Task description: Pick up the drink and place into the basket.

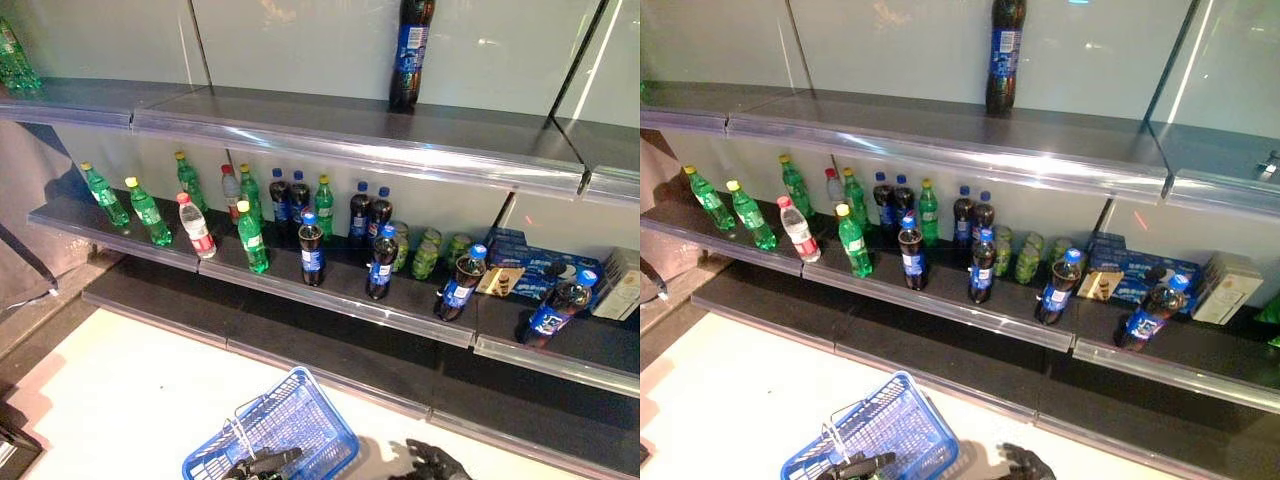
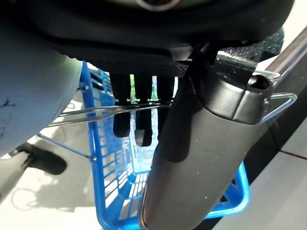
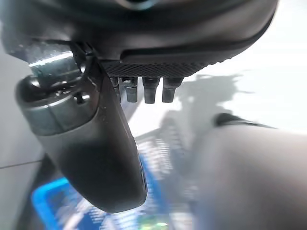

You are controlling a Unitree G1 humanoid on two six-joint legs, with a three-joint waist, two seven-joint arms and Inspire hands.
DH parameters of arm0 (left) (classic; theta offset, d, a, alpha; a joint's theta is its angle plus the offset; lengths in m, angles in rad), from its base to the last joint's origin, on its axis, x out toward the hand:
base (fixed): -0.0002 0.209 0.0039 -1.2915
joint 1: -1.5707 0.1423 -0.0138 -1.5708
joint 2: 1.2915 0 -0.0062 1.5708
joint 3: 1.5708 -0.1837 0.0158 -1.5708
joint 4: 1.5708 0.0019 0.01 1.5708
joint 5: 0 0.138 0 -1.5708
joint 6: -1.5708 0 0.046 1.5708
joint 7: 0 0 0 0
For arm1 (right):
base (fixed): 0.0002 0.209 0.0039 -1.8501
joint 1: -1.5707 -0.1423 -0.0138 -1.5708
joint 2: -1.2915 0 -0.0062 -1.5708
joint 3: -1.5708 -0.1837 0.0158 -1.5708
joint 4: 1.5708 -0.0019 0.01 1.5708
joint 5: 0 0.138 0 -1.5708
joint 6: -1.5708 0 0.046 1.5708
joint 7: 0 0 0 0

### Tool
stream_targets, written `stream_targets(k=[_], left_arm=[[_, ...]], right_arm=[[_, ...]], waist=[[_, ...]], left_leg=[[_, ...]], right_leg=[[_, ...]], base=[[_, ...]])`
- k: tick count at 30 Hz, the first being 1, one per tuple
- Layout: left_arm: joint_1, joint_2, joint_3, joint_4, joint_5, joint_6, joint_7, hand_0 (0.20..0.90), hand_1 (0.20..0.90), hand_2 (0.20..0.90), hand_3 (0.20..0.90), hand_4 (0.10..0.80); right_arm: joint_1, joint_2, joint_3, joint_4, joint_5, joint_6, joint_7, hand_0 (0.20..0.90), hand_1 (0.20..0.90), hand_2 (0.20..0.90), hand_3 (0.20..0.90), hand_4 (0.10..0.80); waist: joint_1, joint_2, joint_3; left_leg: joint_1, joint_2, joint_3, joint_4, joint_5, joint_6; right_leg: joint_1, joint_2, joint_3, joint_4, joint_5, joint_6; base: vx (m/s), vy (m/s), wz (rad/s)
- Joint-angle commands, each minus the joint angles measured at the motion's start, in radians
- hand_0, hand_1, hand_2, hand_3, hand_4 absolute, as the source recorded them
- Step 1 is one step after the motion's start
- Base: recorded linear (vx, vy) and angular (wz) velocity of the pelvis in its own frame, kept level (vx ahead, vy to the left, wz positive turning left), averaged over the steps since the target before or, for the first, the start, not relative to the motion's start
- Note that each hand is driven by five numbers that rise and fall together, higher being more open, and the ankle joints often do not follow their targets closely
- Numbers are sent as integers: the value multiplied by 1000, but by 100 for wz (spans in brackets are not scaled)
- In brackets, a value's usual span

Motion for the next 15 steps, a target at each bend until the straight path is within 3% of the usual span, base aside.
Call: stream_targets(k=[1, 7, 12, 15], left_arm=[[47, 81, -18, -8, 49, -24, 31, 300, 300, 300, 200, 100], [80, 81, -6, -25, 62, -36, 31, 300, 300, 300, 200, 100], [99, 77, 22, -37, 71, -36, 32, 300, 300, 300, 200, 100], [104, 75, 42, -40, 70, -34, 30, 300, 300, 300, 200, 100]], right_arm=[[-106, -8, -27, -198, 55, -47, -17, 900, 900, 900, 900, 800], [-98, -60, -70, -461, 85, -110, 32, 900, 900, 900, 900, 800], [-114, -123, -173, -714, 107, -174, 55, 900, 900, 900, 900, 800], [-117, -149, -228, -770, 84, -222, 8, 900, 900, 900, 900, 800]], waist=[[21, -44, 51], [12, -52, 48], [3, -53, 41], [-1, -53, 38]], left_leg=[[6, 45, -56, 16, 15, -3], [9, 48, -47, 14, 11, -2], [11, 54, -34, 15, 7, -2], [14, 56, -28, 14, 5, -2]], right_leg=[[-28, -74, -2, 22, 75, 22], [-28, -75, -1, 19, 74, 23], [-31, -76, 2, 20, 71, 26], [-32, -76, 5, 20, 69, 28]], base=[[0, 0, 0], [0, 0, 0], [0, 0, 0], [0, 0, 0]])
